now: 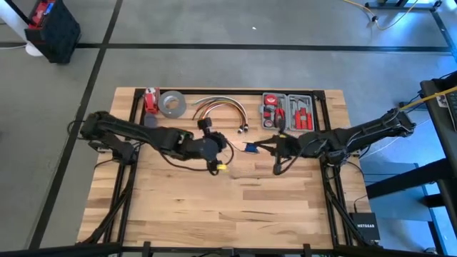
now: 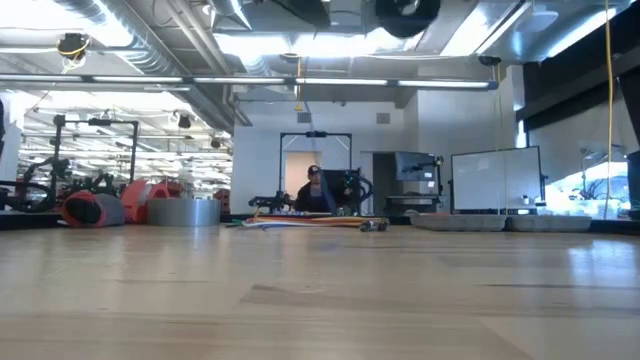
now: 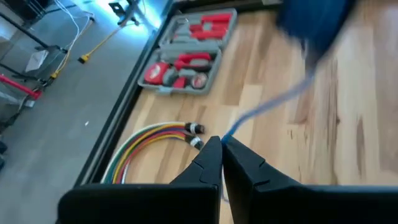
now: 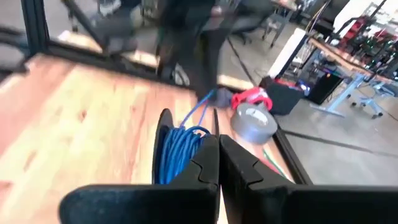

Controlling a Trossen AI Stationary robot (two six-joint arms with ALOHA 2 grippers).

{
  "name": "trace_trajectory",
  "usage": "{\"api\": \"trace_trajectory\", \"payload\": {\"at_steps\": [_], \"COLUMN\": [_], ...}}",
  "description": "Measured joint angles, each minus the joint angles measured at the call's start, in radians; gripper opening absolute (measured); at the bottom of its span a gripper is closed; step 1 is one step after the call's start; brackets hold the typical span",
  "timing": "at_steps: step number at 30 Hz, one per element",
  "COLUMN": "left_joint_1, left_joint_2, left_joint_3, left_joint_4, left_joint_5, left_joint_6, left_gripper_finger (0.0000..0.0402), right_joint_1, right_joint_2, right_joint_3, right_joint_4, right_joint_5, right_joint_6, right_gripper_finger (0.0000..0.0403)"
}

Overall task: Coil cords
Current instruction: Coil the blue wire on the black spool

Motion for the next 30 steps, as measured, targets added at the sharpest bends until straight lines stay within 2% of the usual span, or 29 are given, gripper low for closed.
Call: {"api": "trace_trajectory", "payload": {"at_steps": [4,6,8,11,14,16,22,30], "left_joint_1": [0.002,0.001,0.002,0.003,0.005,0.012,0.06,0.062], "left_joint_2": [-0.035,-0.035,-0.025,0.014,0.065,0.086,0.1,0.058], "left_joint_3": [0.0,0.0,0.0,0.0,-0.001,-0.001,0.0,0.001], "left_joint_4": [0.003,-0.008,-0.036,-0.071,-0.088,-0.089,-0.153,-0.156], "left_joint_5": [0.028,0.03,0.028,0.025,0.024,0.002,-0.039,-0.072], "left_joint_6": [-0.02,-0.034,-0.051,-0.075,-0.077,-0.075,-0.117,-0.127], "left_gripper_finger": [0.0001,0.0001,0.0001,0.0001,0.0001,0.0001,0.0001,0.0001], "right_joint_1": [-0.002,-0.001,-0.001,-0.001,0.0,0.0,-0.002,-0.001], "right_joint_2": [0.059,0.074,0.075,0.062,0.05,0.041,0.038,0.038], "right_joint_3": [-0.001,-0.002,-0.003,0.001,0.008,0.008,0.008,0.008], "right_joint_4": [0.006,0.012,0.043,0.104,0.174,0.188,0.211,0.186], "right_joint_5": [0.024,0.074,0.125,0.14,0.113,0.052,-0.054,-0.069], "right_joint_6": [-0.012,-0.023,-0.036,-0.074,-0.108,-0.113,-0.113,-0.094], "right_gripper_finger": [0.0001,0.0001,0.0001,0.0001,0.0001,0.0001,0.0001,0.0001]}}
